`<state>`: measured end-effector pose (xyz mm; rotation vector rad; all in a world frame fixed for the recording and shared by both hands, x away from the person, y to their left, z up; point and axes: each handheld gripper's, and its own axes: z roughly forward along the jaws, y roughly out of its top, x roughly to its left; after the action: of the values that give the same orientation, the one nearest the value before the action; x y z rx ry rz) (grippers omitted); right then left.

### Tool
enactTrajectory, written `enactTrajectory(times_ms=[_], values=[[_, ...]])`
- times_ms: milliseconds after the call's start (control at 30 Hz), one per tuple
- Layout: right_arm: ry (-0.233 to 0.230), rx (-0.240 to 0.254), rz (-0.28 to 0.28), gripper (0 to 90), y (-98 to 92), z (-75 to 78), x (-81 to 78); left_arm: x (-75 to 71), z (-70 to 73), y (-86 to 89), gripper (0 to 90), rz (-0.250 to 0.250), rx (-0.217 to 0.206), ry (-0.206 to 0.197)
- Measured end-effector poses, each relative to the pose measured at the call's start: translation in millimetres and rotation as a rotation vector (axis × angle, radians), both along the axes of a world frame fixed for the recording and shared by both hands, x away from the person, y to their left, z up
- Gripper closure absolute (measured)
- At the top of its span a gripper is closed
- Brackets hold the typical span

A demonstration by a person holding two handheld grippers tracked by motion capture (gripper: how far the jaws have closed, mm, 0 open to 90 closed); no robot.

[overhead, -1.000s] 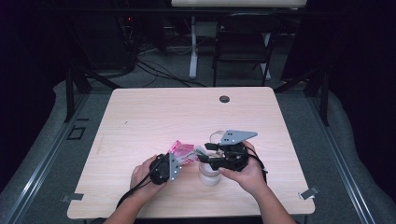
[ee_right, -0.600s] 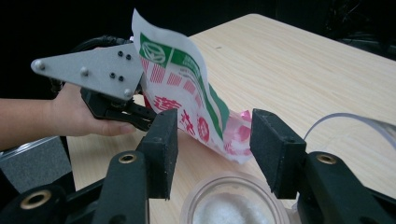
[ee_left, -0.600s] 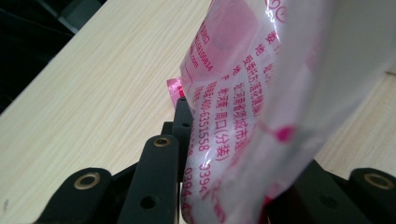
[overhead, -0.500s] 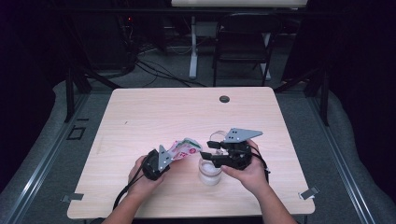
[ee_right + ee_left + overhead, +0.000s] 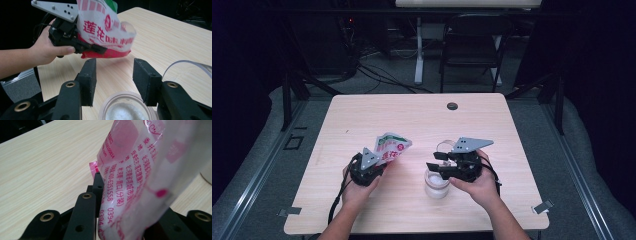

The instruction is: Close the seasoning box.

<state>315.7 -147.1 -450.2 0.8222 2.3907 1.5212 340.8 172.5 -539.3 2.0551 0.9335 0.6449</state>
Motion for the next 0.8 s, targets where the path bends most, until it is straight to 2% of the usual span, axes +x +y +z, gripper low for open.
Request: enactTrajectory(times_ms=[100, 267, 433, 600, 800], values=[[0.004, 0.002, -0.002, 53.9, -0.3, 0.1, 0.0, 3.2, 3.3, 9.0, 74.1, 0.036, -0.041, 0.01], [0.008, 0.005, -0.008, 53.9, -2.0, 1.0, 0.7, 8.1, 13.3, 23.9, 74.1, 0.091, -0.028, 0.0], [0.015, 0.007, -0.022, 53.3, -3.9, 1.0, 1.5, 12.6, 20.7, 44.9, 74.1, 0.181, -0.073, 0.001], [0.014, 0.014, -0.027, 52.8, -4.2, 0.9, 1.7, 14.1, 26.8, 65.3, 74.0, 0.25, -0.056, -0.008], [0.014, 0.009, -0.035, 51.6, -4.6, 0.8, 2.4, 13.1, 25.4, 91.8, 74.0, 0.331, -0.051, -0.002]])
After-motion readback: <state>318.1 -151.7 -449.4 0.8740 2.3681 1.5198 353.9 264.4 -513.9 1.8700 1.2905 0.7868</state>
